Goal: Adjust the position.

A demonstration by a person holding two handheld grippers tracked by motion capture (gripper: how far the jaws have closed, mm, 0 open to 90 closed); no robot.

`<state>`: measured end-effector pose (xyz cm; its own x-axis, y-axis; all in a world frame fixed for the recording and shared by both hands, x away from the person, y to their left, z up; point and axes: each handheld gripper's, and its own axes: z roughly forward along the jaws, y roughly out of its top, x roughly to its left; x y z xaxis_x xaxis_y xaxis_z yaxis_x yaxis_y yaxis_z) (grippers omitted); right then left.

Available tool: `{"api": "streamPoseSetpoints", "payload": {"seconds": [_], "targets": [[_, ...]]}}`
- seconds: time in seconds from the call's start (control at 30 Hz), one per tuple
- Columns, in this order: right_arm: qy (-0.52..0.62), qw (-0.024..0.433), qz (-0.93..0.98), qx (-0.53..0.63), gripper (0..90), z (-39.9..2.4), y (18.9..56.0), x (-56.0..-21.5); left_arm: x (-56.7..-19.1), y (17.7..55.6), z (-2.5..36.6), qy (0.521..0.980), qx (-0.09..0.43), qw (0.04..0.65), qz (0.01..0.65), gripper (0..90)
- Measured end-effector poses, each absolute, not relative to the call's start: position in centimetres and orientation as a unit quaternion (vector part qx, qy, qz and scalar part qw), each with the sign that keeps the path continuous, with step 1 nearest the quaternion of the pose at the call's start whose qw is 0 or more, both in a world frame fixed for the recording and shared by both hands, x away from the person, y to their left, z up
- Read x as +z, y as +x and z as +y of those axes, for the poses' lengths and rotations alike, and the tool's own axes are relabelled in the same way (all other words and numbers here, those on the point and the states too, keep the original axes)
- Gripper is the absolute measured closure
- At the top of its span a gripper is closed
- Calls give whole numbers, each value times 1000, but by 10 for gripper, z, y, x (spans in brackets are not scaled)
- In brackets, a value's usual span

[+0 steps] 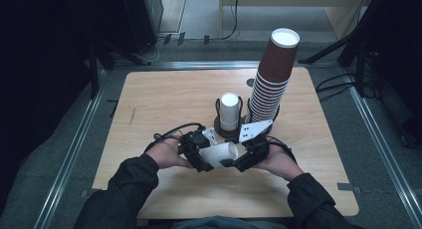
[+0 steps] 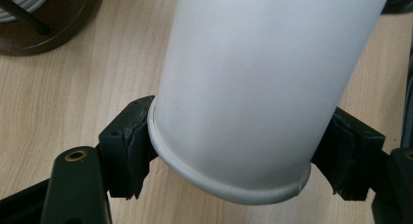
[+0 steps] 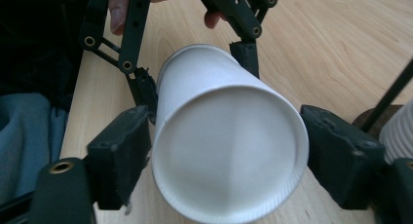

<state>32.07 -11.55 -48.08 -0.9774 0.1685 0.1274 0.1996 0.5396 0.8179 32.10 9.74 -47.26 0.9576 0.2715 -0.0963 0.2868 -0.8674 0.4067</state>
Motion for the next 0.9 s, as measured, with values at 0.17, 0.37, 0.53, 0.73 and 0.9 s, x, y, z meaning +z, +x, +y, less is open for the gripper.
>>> {"api": "streamPoseSetpoints", "payload": {"seconds": [0.17,0.37,0.53,0.73,0.9], "targets": [[-94,24,-877,-471,322,-117,320,-480,-471,320,98,965,-17,219,140,211],[-98,10,-870,-483,321,-123,323,-477,-466,320,100,956,-15,249,151,10],[-107,10,-859,-500,319,-129,325,-475,-461,323,109,945,-21,287,158,0],[-115,21,-841,-528,319,-135,326,-471,-456,323,112,935,-13,318,158,0],[-118,34,-823,-554,318,-138,326,-469,-454,324,115,922,-18,353,159,1]]}}
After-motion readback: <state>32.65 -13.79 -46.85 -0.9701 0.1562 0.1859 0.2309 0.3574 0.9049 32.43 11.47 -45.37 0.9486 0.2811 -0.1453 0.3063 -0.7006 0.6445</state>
